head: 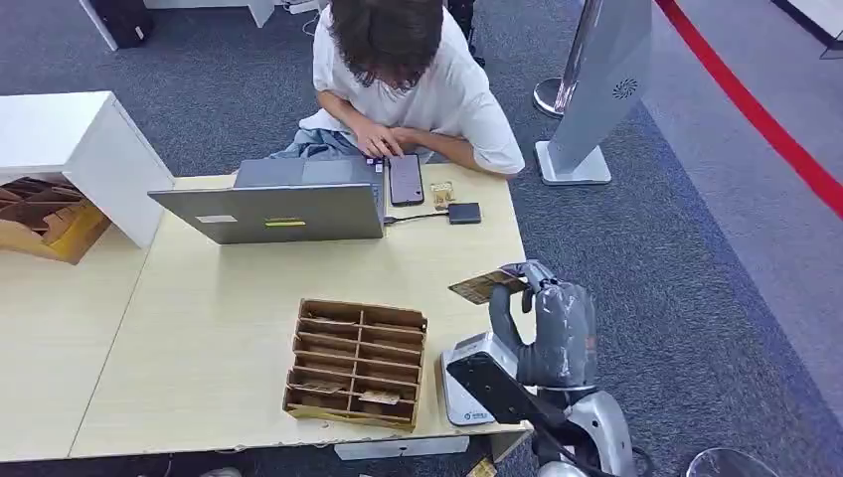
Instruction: Pass the card to the sensor for recognition and then transmit it.
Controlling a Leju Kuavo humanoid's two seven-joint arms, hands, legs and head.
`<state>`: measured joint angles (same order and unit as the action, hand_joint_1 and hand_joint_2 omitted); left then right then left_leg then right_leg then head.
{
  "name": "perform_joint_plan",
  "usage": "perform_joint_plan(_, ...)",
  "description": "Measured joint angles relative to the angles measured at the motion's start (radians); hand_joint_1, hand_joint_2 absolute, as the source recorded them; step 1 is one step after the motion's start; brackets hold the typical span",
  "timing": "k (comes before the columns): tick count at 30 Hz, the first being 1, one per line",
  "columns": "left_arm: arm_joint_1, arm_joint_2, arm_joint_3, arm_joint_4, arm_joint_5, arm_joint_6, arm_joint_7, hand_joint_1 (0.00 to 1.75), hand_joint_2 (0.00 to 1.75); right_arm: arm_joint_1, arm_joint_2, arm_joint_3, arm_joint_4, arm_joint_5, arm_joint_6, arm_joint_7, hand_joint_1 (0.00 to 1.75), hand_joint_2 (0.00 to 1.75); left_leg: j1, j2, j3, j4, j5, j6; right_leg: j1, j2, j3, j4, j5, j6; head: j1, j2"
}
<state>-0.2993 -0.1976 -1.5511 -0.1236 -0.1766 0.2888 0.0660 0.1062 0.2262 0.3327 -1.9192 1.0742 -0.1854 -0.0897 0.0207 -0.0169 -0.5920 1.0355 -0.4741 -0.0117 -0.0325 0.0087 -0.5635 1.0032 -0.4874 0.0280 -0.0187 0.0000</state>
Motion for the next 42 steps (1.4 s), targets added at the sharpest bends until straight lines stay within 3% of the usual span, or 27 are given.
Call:
perform_joint_plan(11,-0.006,0.000,0.000,0.000,-0.034,-0.028,-0.005,0.00,0.00,-0.024,-0.013,0.092,-0.010,0.043,-0.036,-0.037,1.75,1.75,0.000,0.000,0.000,0.000,0.000,0.000,0.000,0.000,0.000,0.000,0.000,0.000,0.000,0.000)
perform_joint_plan(22,-0.018,0.000,0.000,0.000,-0.078,-0.050,-0.008,0.00,0.00,-0.108,-0.024,0.158,0.019,0.089,-0.056,-0.024,1.75,1.75,0.000,0.000,0.000,0.000,0.000,0.000,0.000,0.000,0.000,0.000,0.000,0.000,0.000,0.000)
perform_joint_plan(31,-0.029,-0.003,0.000,-0.005,-0.127,-0.073,-0.014,0.00,0.00,-0.224,-0.024,0.156,0.108,0.127,-0.039,0.042,1.75,1.75,0.000,0.000,0.000,0.000,0.000,0.000,0.000,0.000,0.000,0.000,0.000,0.000,0.000,0.000)
perform_joint_plan(42,-0.036,-0.003,0.000,-0.013,-0.142,-0.085,-0.018,0.00,0.00,-0.265,-0.024,0.149,0.199,0.152,-0.046,0.043,1.75,1.75,0.000,0.000,0.000,0.000,0.000,0.000,0.000,0.000,0.000,0.000,0.000,0.000,0.000,0.000)
